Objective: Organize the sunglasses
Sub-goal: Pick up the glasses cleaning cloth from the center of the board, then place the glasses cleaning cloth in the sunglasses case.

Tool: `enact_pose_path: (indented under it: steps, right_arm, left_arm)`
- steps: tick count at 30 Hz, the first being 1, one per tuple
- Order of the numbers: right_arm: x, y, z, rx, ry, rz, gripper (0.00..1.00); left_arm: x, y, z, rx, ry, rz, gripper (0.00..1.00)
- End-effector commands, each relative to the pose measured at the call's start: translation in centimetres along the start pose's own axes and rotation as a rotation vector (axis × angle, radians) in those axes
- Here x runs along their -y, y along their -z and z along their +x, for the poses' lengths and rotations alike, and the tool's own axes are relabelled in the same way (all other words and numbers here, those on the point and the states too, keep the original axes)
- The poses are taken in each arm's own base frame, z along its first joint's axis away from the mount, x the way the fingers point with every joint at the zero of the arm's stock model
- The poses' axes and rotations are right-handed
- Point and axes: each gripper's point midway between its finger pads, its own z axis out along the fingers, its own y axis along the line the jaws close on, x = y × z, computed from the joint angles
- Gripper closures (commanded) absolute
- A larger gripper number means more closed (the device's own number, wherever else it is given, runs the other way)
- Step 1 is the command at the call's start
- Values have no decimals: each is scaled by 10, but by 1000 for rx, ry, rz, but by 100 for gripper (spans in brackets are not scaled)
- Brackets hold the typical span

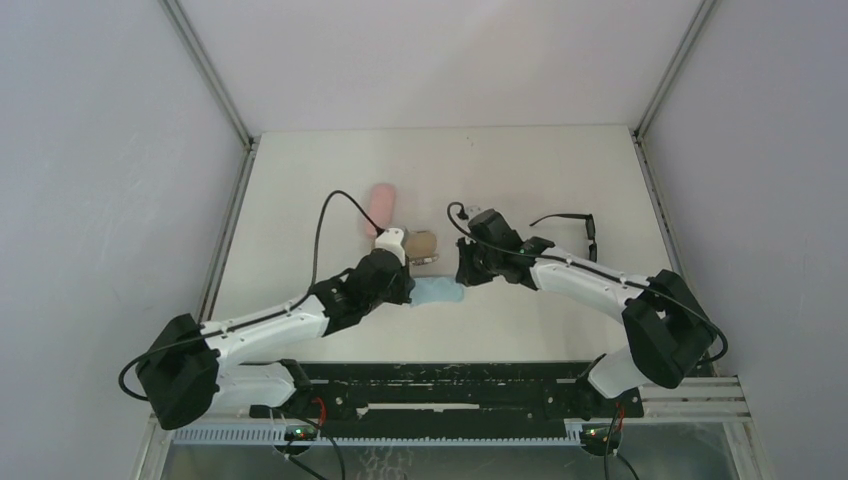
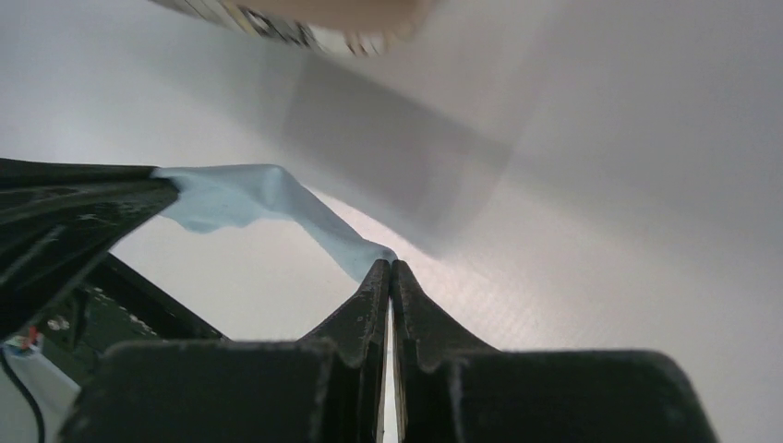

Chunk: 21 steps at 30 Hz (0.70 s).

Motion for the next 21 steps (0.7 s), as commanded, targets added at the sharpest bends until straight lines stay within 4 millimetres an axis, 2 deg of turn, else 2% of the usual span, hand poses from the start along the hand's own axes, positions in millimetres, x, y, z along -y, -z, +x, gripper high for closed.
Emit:
enact_pose_path:
  steps: [1, 12, 15, 16, 21]
  right_arm:
    - [-28, 9, -51, 129, 47, -59, 100]
    - [-51, -7, -99, 175, 87, -85, 100]
    - [-52, -14, -104, 166, 89, -84, 100]
    - [-56, -13, -113, 181, 91, -92, 100]
    - [-56, -20, -128, 179, 81, -89, 100]
  left_arm:
    - [-24, 6, -12, 61, 47, -68, 100]
    - [-60, 8, -40, 121, 92, -140, 100]
    - [-66, 7, -48, 135, 95, -157, 100]
    - [-68, 6, -52, 142, 96, -161, 100]
    - [-77, -1, -63, 152, 101, -172, 100]
